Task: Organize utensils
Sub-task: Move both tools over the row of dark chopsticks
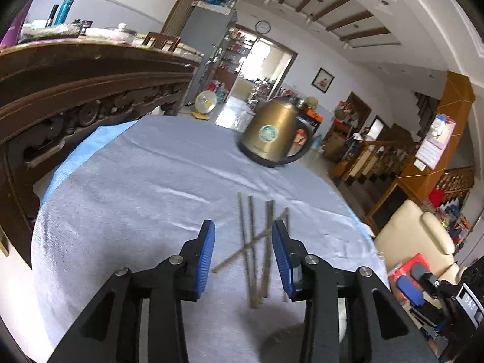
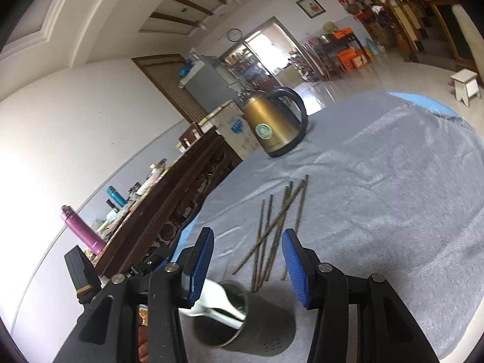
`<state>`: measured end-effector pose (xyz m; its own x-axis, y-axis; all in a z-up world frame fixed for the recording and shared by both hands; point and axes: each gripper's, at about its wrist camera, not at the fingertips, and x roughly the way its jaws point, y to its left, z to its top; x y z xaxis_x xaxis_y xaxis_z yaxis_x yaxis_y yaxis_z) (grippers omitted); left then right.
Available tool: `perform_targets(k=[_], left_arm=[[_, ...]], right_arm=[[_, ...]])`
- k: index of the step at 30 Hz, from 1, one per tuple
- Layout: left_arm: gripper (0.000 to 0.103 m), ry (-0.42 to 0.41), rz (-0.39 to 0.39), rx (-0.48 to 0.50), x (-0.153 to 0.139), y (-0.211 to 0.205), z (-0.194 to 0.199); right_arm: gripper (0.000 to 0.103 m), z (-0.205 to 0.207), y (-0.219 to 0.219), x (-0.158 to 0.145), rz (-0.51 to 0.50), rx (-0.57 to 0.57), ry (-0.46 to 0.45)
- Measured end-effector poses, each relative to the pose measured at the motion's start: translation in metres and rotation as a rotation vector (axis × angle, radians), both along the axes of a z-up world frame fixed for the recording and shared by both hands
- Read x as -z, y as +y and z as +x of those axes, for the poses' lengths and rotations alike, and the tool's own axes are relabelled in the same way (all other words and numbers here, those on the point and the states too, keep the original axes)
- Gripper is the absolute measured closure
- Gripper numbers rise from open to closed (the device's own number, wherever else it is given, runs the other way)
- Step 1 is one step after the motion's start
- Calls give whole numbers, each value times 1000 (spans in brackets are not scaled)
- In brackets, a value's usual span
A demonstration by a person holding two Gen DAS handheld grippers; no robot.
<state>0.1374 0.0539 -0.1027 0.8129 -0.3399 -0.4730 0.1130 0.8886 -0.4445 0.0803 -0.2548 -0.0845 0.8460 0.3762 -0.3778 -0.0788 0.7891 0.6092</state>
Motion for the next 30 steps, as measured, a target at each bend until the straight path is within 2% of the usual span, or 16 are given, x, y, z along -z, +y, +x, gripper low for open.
perform_targets(k=[10, 14, 17, 19, 24, 30], left_arm=[[60, 111, 49, 2, 41, 9, 29], [59, 134, 88, 48, 47, 3, 44], [51, 167, 120, 91, 52, -3, 63], [50, 205, 123, 110, 57, -7, 76], [50, 269, 103, 125, 66, -13, 102], [50, 304, 112, 143, 64, -27, 126]], right_arm=[[52, 36, -10, 28, 8, 15, 104], [52, 48, -17, 38, 22, 31, 144], [52, 54, -23, 48, 33, 43, 172], [52, 59, -25, 53, 37, 46, 189], [52, 77, -28, 64, 39, 30, 224], [56, 133, -32, 62, 103, -63, 272]])
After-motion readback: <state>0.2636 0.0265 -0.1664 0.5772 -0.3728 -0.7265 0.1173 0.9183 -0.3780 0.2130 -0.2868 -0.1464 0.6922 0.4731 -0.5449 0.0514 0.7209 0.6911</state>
